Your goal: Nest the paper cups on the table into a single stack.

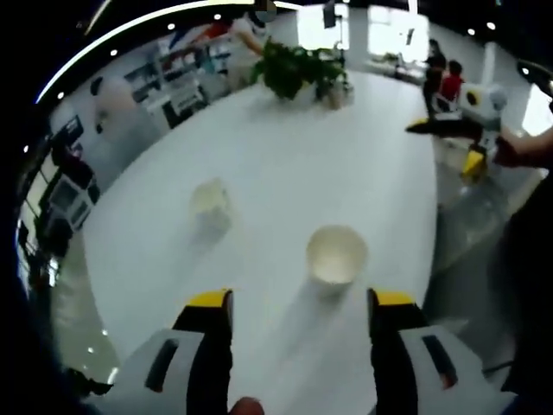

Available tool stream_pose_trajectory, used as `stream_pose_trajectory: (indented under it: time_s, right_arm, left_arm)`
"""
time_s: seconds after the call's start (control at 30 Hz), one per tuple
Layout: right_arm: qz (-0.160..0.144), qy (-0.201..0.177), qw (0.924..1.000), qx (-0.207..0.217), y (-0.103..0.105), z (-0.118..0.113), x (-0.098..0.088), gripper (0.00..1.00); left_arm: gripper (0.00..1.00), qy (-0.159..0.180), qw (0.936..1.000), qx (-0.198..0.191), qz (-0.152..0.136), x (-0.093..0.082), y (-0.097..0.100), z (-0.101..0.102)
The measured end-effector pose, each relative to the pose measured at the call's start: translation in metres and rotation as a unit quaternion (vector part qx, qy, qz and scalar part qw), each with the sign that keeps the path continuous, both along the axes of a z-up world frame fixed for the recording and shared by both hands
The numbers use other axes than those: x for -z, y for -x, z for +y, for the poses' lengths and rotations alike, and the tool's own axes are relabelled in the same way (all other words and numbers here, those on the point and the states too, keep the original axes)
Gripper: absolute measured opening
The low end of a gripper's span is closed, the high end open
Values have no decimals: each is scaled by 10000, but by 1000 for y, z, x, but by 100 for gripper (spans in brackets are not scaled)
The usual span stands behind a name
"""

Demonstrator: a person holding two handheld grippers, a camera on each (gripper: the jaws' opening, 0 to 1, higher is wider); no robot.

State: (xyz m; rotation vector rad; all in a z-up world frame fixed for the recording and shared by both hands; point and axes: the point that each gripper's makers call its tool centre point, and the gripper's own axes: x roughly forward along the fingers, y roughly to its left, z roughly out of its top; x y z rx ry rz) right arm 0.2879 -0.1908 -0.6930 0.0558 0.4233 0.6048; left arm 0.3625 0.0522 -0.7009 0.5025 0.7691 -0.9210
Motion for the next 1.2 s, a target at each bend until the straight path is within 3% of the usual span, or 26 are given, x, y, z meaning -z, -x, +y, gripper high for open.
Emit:
stream_pose_trajectory:
  time_s: [0.1,0.2,0.37,0.73,1.2]
  right_arm:
    - [-25,-5,10000,-13,-2,1,-2,94]
    - [-48,-12,10000,-5,-1,1,-4,95]
    - [-47,-5,10000,23,0,-1,-5,95]
    - [-13,35,10000,56,3,-1,-2,95]
    - [112,172,9997,103,8,-9,3,95]
  left_arm:
    - [76,48,9999,-145,19,1,-3,4]
    - [88,-6,9993,-345,-172,0,-12,9]
    - [98,158,9983,-479,-283,-6,-20,9]
    - [99,171,9985,-481,-207,-2,-25,5]
    - [98,206,9987,-449,-126,10,-49,1]
